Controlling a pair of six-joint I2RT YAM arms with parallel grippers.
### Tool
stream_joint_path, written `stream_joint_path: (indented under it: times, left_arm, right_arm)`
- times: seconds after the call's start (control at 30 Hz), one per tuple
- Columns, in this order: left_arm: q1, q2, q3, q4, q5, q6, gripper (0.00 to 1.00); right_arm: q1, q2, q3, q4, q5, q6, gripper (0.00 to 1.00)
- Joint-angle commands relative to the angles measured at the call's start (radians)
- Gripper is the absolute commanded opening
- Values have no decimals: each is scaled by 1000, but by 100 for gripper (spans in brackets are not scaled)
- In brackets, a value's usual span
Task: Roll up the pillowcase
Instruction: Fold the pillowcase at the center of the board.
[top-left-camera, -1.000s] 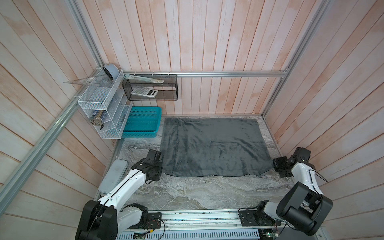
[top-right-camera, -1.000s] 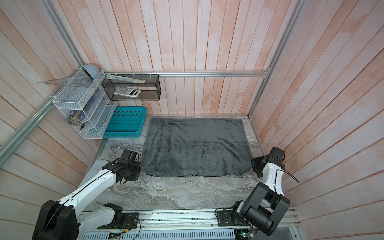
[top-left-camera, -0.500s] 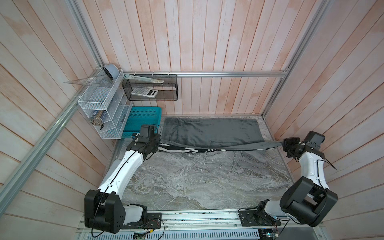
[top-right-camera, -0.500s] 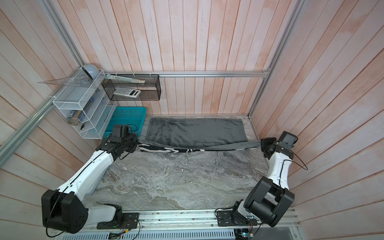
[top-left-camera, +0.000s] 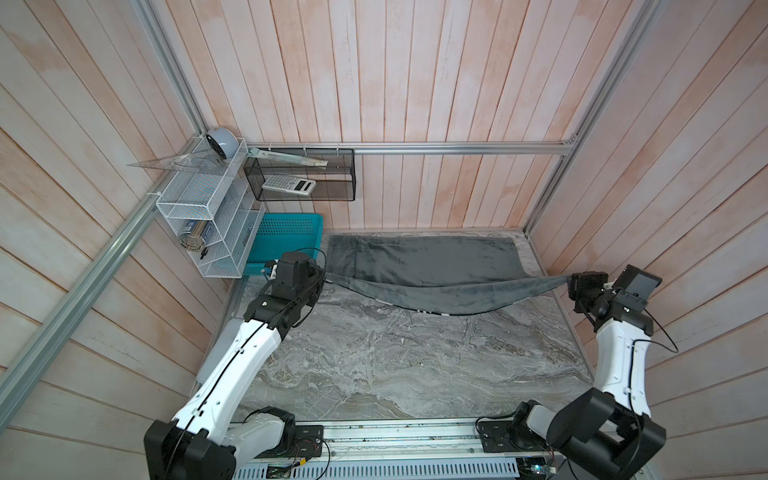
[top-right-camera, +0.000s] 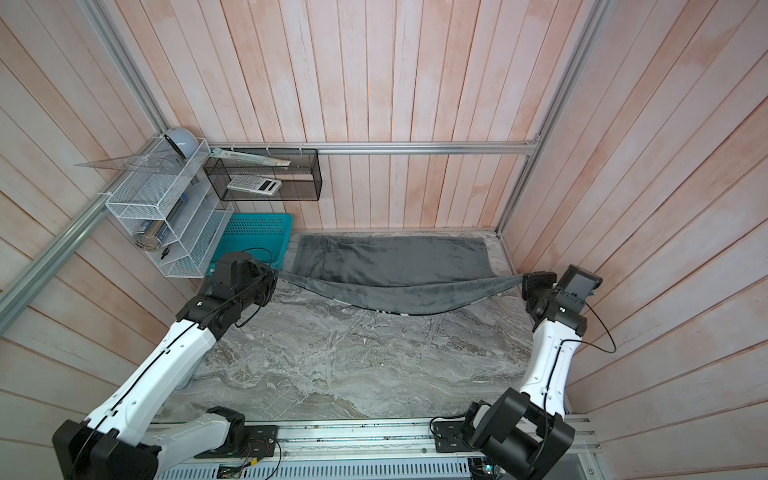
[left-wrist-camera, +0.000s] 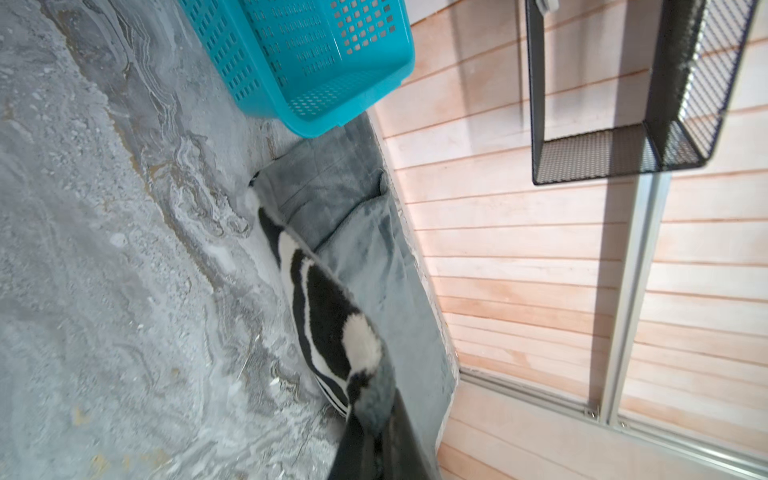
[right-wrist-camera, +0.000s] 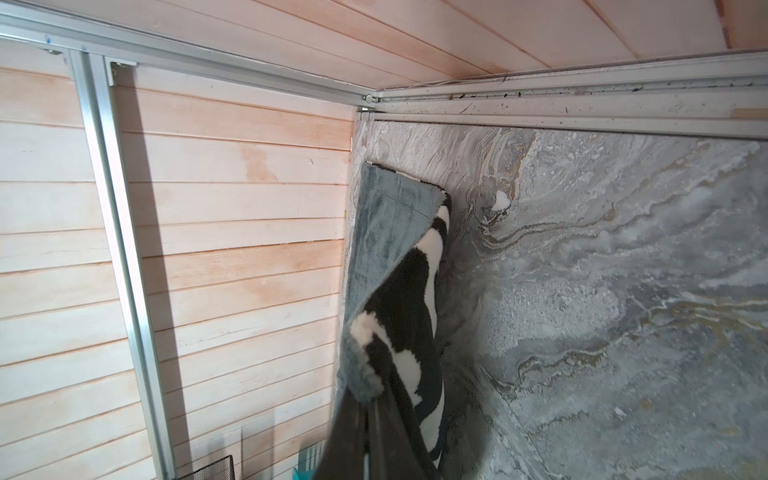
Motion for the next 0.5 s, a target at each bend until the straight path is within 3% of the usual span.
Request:
stream_joint_path:
  times: [0.0, 0.23, 0.47]
  left_arm:
    - [-28, -122, -53, -113, -121, -35, 0]
    - [-48, -332, -129, -269, -180, -84, 0]
    - [-49, -287, -107, -263, -190, -74, 0]
  right_arm:
    - [-22, -83, -49, -55, 22, 16, 0]
    - [-79, -243, -71, -209, 66, -25, 0]
    - [-89, -219, -62, -194, 51, -13, 0]
